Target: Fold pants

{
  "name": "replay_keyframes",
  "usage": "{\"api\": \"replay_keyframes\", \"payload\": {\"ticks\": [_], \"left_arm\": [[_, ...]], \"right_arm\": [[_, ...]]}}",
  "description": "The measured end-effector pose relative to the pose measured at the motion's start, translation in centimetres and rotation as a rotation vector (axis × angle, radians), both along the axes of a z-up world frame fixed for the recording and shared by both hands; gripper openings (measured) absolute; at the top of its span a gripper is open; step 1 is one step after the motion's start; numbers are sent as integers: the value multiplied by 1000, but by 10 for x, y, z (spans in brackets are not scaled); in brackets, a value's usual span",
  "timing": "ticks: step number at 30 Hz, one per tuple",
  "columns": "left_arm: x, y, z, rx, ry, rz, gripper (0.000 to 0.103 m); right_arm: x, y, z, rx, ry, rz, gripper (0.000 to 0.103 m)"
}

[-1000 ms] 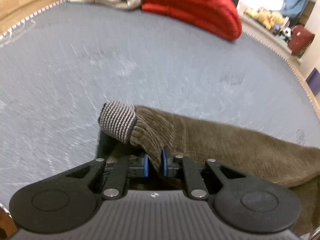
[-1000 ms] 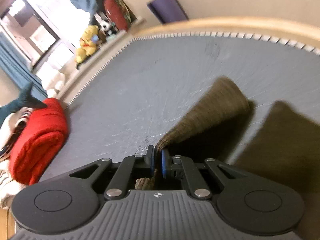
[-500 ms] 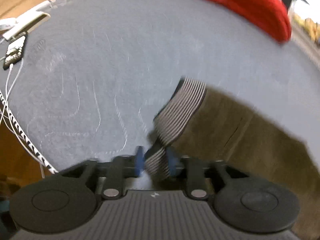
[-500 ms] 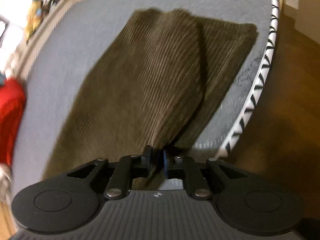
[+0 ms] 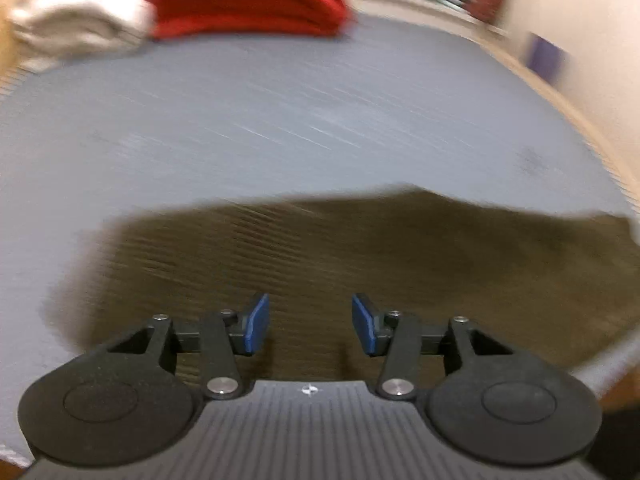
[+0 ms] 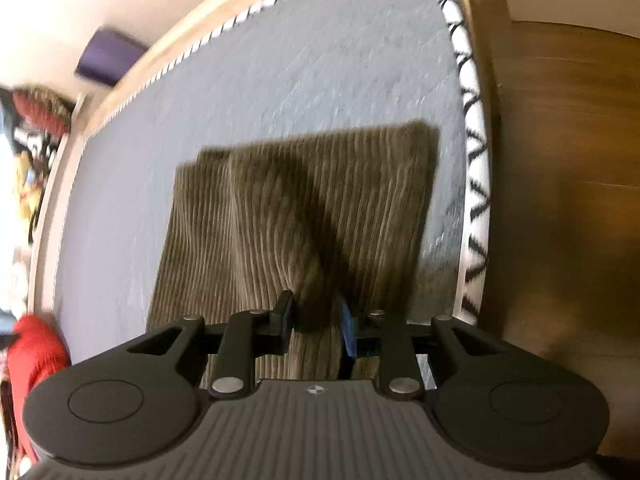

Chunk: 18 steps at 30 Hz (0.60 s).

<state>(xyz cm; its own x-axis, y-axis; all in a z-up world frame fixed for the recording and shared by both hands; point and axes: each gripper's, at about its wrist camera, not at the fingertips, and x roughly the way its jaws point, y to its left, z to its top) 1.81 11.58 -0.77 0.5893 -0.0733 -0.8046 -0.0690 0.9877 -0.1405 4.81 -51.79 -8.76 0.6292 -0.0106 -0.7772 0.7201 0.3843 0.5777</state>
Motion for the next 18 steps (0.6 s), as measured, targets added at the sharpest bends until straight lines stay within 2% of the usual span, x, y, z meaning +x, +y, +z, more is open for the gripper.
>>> {"api": "replay_keyframes", "payload": {"ticks": [2,3,5,6,7,8,11,12,14,16,18], "left_arm": [[6,-19,-8,-15,31,-71,51],[9,-29,-11,7,37,-96,51],[12,-48,-16,42,44,-140,52],[13,-54,-18,51,44,-153,52],[13,-59,-21,59,43,-162,52],[13,-61,-24,66,44,-168,52],[19,-66,-30,73,61,-182,52],[20,-69,-32,82,68,-191,52],[23,-70,-38,101,73,-213,52],[22,-74,-41,112,73,-232,52],[24,-76,-43,115,77,-236,52]], "right_arm": [[-9,-6,10,-54,-61,-85,27],[-19,-11,21,-91,-144,-146,27],[-32,-16,42,-166,-280,-187,27],[-35,-15,51,-231,-288,-190,27],[-36,-14,55,-282,-246,-178,27],[-34,-15,51,-283,-174,-151,27],[-29,-21,12,-65,-75,-74,27],[-24,-18,3,-22,-51,-39,27],[-15,-3,-5,-43,-6,32,27],[-10,11,2,-95,3,72,33],[-2,16,1,-85,4,95,37]]}}
